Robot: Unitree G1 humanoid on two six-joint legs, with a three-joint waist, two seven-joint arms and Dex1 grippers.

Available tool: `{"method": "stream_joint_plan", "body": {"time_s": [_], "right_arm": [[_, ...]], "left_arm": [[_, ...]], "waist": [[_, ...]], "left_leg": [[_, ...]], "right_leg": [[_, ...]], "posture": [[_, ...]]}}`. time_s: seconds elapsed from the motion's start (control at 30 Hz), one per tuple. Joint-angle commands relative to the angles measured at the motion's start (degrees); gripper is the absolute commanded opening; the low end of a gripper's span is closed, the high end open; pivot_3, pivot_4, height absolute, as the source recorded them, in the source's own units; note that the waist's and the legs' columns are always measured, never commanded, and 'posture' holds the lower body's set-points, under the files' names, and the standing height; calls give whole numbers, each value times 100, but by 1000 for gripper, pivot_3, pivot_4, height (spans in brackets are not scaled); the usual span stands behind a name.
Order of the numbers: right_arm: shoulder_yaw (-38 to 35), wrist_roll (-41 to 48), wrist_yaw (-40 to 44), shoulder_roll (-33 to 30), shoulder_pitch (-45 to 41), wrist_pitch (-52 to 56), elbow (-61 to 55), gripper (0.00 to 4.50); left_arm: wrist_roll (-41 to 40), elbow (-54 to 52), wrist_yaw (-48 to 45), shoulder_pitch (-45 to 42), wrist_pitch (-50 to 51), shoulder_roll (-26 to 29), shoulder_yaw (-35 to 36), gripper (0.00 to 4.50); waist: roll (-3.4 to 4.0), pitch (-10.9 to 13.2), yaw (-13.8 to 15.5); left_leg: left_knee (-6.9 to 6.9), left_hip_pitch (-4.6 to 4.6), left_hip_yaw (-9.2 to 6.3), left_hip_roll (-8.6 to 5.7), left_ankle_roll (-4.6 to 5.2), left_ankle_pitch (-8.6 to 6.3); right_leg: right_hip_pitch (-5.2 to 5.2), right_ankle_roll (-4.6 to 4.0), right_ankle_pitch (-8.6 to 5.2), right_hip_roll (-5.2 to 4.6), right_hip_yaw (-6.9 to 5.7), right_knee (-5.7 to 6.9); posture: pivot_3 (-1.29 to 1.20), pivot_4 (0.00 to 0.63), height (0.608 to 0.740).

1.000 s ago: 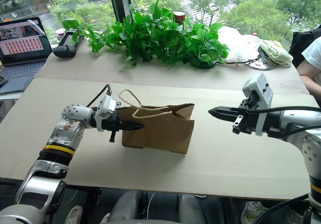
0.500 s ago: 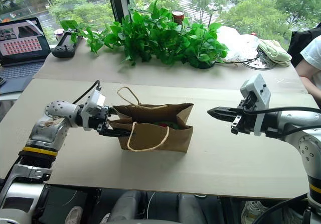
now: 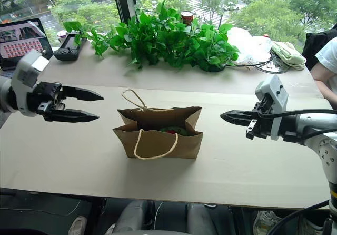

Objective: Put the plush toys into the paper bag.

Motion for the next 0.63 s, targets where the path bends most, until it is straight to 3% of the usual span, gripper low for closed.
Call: {"method": "stream_joint_plan", "body": {"time_s": [0.03, 0.63], "right_arm": [[15, -37, 65, -106, -135, -137, -14, 0], [65, 60, 41, -63, -188, -92, -103, 0]], "left_arm": [[-137, 43, 23, -116, 133, 37, 135, 3427], [-302, -71, 307, -90, 149, -249, 181, 3427]], "waist": [[-1, 0, 1], [0, 0, 15]], "left_leg": [[0, -1, 0, 0, 0, 0], [1, -3, 2, 0, 0, 0]], "right_leg": [[-1, -1, 0, 1, -1, 1], [-1, -1, 0, 0, 1, 1]], "posture": [[0, 150, 740], [0, 150, 740]]}}
